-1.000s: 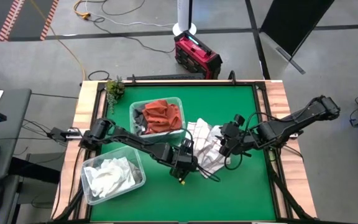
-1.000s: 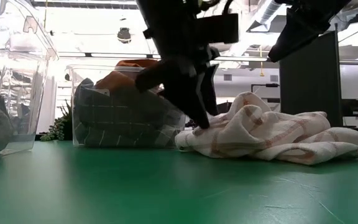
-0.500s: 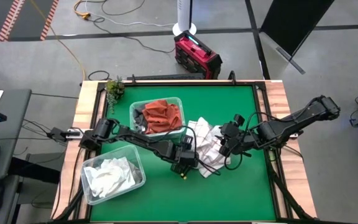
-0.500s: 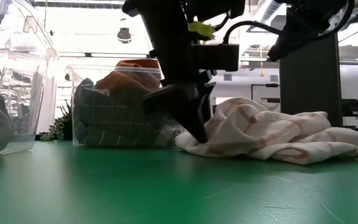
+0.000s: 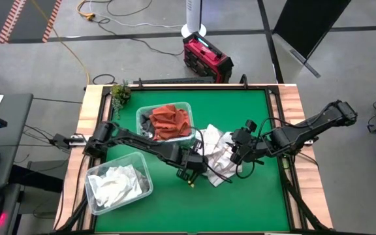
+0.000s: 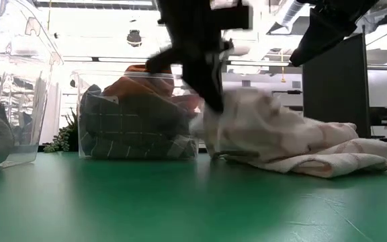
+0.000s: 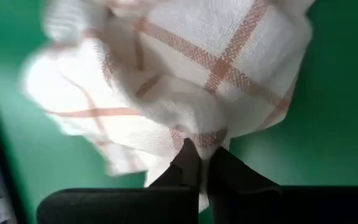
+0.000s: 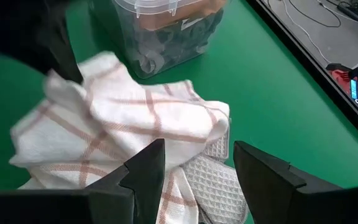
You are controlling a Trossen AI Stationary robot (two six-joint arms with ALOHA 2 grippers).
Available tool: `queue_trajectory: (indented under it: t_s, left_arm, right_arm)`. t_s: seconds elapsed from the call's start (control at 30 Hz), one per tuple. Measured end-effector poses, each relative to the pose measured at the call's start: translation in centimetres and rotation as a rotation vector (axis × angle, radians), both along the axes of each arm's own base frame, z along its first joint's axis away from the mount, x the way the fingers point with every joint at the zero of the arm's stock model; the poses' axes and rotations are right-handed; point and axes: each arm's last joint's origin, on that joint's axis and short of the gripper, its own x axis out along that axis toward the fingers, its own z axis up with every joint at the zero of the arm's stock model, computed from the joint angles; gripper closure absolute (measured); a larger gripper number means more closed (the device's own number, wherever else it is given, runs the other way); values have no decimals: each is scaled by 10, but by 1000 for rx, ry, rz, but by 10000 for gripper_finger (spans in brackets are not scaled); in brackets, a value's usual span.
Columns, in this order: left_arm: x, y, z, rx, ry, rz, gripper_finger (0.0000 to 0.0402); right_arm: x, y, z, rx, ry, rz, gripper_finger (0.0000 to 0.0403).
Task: Sort towels by color in basket
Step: Put the white patterned towel into the bottom transparent bin
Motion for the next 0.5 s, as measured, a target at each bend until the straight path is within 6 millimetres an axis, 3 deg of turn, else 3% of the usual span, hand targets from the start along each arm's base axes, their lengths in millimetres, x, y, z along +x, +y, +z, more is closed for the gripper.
queue_trajectory:
  t_s: [0.2, 0.5]
  left_arm:
    - [-24, 11, 68, -6, -134, 21, 399]
    - [-78, 32, 181, -41, -549, 23, 400]
  right_arm:
    - [0, 0, 0, -10, 2, 6, 184]
    - [1, 0, 1, -27, -8, -4, 184]
